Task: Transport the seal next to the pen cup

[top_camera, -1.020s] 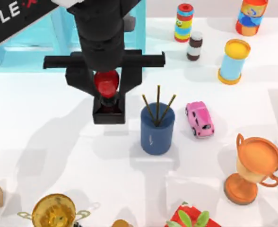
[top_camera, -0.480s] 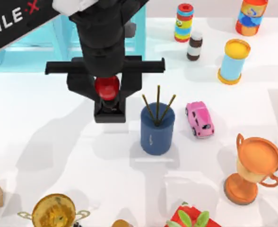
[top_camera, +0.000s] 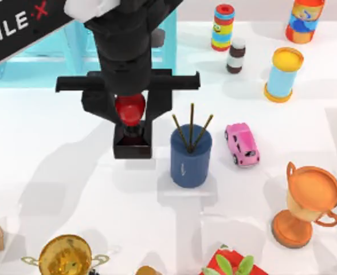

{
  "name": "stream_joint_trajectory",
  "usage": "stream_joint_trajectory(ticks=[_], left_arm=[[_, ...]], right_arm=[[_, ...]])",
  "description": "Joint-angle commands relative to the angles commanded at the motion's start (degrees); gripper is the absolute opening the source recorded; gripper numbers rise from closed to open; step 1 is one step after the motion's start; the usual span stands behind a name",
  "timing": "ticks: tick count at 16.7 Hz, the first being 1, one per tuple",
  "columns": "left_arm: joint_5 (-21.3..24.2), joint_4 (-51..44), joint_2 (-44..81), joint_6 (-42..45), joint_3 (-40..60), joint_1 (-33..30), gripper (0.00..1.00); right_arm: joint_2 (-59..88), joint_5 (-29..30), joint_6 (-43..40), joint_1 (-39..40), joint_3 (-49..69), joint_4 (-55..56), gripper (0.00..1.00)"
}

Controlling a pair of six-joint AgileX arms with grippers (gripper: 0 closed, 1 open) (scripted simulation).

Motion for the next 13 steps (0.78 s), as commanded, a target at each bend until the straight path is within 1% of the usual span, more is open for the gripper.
stream_joint_trajectory(ticks=[10,11,13], left_arm=[[0.0,0.0,0.0,0.0,0.0,0.0,0.98],[0.0,0.0,0.0,0.0,0.0,0.0,1.0],[0.0,0.0,0.0,0.0,0.0,0.0,1.0]], right_arm=[[0.0,0.0,0.0,0.0,0.0,0.0,1.0],[0.0,0.0,0.0,0.0,0.0,0.0,1.0],[0.0,0.0,0.0,0.0,0.0,0.0,1.0]])
